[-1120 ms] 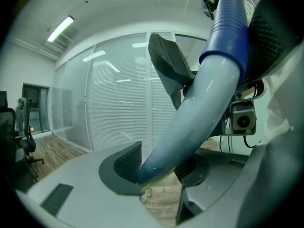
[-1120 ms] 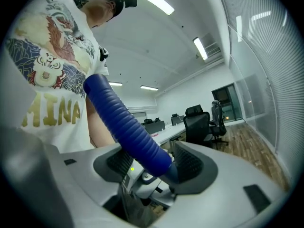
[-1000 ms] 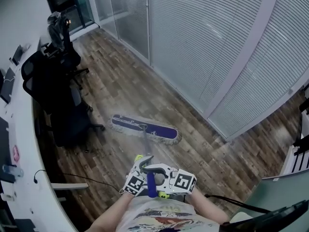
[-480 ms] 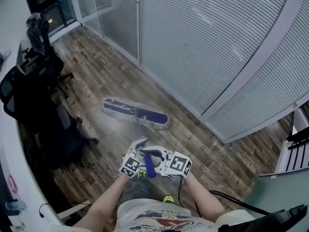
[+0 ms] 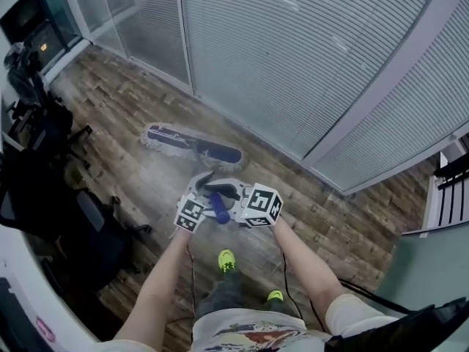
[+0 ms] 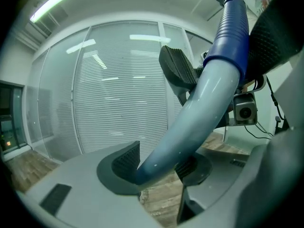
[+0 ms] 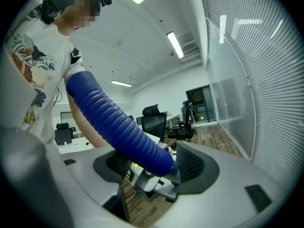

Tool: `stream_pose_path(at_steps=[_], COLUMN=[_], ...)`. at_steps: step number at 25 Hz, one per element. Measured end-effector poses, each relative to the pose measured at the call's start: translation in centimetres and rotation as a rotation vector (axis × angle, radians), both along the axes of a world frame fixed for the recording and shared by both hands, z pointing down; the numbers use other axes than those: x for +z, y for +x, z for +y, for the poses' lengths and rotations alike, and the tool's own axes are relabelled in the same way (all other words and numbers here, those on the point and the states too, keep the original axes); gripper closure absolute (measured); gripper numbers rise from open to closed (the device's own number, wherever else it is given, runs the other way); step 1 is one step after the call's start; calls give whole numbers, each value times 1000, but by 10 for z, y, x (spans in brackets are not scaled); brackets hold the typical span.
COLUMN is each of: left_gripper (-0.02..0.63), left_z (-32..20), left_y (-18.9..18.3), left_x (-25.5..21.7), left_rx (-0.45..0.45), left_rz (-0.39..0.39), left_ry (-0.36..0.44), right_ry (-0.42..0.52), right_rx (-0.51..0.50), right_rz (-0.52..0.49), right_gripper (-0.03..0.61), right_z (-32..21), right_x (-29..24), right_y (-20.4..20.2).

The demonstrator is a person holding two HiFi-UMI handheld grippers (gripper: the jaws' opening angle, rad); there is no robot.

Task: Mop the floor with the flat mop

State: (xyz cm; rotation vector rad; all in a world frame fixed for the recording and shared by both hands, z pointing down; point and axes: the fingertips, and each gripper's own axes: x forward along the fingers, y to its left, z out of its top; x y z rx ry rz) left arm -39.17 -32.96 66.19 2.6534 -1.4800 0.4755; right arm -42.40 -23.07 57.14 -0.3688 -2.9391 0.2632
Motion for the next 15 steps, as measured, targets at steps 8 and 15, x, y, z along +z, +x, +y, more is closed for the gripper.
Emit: stream_pose_path(at_steps=[8,15], left_gripper=[435,430], left_z=[19,99], left_y=[54,174], left_x=[-9,-29], left_rx=[-38,32], left_rz=[46,56], left_ry=[-13,-49], right_ry=[-17,-18], right_rx=[36,66], right_rz=[18,54], right_gripper=[321,322], right_z=[14,89], right_x=[-10,-34], right_y=[57,170])
